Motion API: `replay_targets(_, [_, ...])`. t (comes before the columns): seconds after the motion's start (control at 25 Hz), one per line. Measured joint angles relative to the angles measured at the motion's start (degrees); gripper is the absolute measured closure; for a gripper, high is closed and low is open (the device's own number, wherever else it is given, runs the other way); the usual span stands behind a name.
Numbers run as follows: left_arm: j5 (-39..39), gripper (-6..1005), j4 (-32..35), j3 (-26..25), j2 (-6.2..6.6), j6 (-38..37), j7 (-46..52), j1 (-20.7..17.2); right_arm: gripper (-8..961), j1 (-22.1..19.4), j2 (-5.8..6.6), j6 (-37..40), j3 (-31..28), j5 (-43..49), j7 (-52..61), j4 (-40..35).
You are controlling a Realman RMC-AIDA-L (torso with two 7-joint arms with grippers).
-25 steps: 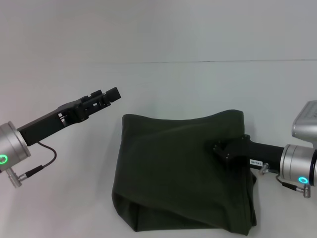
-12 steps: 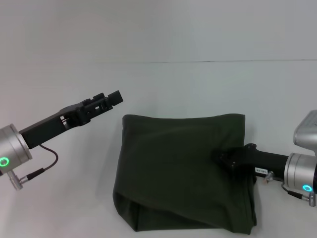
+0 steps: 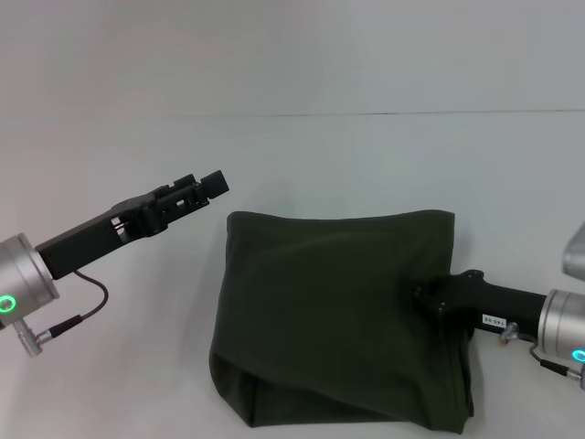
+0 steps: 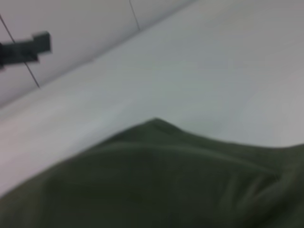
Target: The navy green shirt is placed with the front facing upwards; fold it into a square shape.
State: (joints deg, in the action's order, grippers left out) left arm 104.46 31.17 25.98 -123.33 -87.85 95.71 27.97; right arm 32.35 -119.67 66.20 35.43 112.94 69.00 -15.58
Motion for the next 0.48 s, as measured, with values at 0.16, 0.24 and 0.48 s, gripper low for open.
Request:
replay_targets(0.16, [0.0,88,0.1,-0.1,-0.11,-0.8,0.0,-0.2,948,-1.0,0.08,6.8,-0.4,-1.7,0.0,-1.6])
replay_targets(0.24, [-0.1,88,0.2,-0.1,-0.16,-1.3,0.0,-0.2,948,-1.1,0.08,9.3,-0.2,-1.7,0.0,-1.9])
replay_targets(0.48, [-0.2,88,0.3,-0.1,-0.24,-1.6,-0.1,-0.5,948,-0.8,-0.08,10.2,3.9,-0.7,-0.1,-1.6])
